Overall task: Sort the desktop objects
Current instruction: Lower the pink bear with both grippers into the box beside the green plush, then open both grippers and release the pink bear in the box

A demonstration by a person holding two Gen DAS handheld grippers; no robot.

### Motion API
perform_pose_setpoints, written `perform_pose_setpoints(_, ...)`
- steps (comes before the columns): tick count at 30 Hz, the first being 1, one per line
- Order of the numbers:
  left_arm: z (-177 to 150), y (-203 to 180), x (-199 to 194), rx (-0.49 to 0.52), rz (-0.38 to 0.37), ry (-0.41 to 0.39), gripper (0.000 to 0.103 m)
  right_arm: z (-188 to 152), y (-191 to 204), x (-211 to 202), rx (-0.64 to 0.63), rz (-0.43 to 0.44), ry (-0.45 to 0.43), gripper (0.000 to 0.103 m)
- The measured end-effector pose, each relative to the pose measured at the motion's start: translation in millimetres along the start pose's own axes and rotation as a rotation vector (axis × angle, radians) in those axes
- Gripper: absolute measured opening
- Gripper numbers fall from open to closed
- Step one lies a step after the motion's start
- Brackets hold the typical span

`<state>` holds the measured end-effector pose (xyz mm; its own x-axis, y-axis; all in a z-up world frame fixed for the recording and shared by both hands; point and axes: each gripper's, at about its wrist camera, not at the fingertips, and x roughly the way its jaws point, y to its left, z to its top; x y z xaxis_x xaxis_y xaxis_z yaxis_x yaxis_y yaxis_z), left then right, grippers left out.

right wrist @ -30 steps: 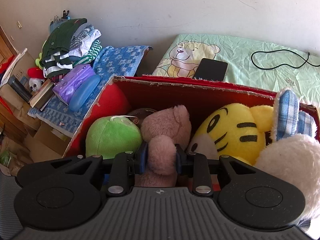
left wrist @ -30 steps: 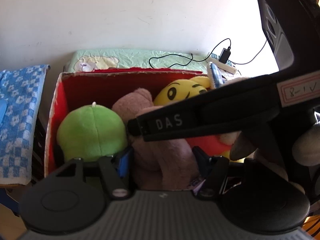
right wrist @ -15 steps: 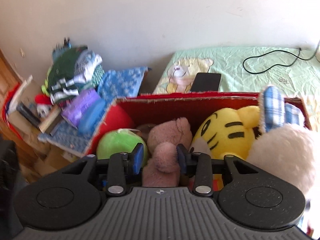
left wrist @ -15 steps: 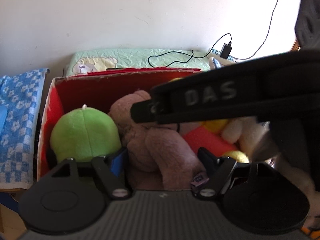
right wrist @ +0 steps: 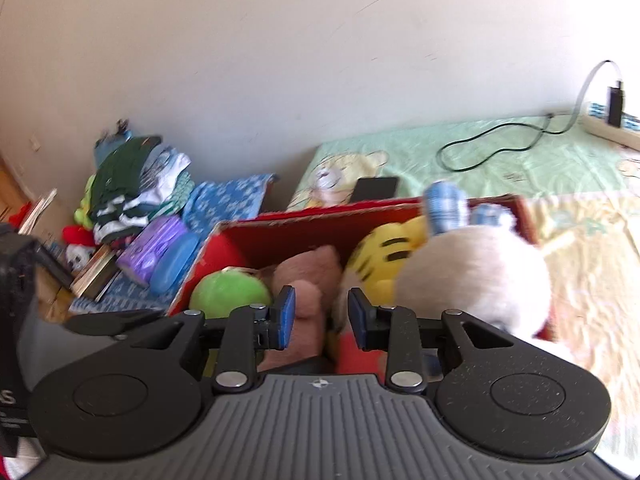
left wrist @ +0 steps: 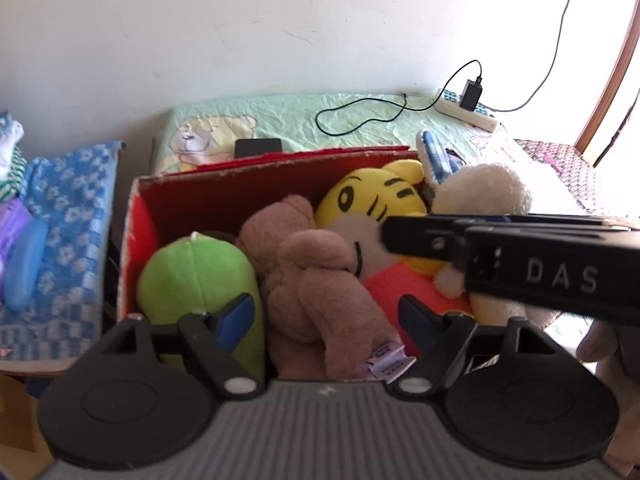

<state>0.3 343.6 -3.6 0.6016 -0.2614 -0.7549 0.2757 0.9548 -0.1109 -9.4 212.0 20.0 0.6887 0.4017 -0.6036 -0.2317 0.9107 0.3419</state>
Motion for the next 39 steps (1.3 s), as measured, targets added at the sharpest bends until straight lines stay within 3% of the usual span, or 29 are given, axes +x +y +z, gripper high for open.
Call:
perform_pose_setpoints(11, 1.1, -2.1, -9.0, -0.012, 0.097, 0.011, 0.089, -5.0, -9.2, -10.1, 0.04, -0.039, -0.014, 0.032)
perform_pose_setpoints(17, -1.0, 3.8, -5.9, -0.052, 0.153, 0.021, 0.099, -9.9, -9.7, -10.9, 0.059, -0.031, 0.007, 0.034)
perform_pose_setpoints(39, -8.2, 1.3, 7.7, -0.037, 0.195, 0.048, 0.103, -21.9, -11.0, 1.6, 0.07, -0.028, 0.045, 0.028)
